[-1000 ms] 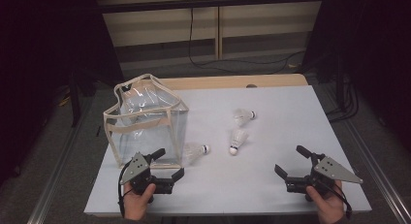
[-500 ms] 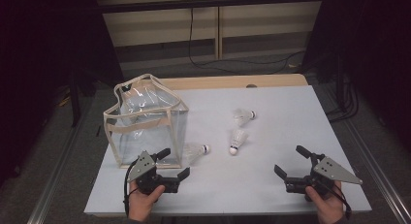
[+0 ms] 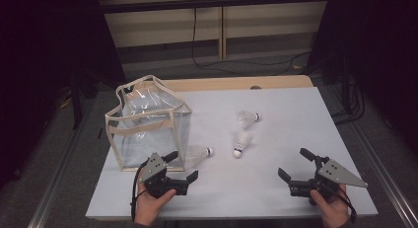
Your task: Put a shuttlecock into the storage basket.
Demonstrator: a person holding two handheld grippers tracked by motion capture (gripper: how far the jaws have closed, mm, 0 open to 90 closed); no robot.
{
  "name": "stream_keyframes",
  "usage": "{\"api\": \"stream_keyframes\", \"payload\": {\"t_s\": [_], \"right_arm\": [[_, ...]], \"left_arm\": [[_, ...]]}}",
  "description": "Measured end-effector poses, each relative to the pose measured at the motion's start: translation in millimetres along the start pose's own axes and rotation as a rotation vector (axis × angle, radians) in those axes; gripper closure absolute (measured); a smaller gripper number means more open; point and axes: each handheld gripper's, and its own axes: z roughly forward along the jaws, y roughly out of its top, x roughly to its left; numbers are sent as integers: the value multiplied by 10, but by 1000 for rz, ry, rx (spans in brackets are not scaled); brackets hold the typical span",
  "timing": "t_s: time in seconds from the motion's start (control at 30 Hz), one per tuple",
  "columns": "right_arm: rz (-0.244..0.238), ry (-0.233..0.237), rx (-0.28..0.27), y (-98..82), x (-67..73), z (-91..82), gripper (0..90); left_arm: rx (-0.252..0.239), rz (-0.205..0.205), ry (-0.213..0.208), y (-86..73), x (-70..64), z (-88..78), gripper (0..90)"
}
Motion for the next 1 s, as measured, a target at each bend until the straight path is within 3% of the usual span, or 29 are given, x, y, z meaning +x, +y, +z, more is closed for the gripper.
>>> {"api": "stream_keyframes", "payload": {"t_s": [0.37,1.0], "right_arm": [[-7,10,-4,2,20,11,0],[-21,10,-5,19,32,4,0]], "left_arm": [[53,32,5,-6,-55,79,35],[72,40,-17,5,-113,125,44]]}}
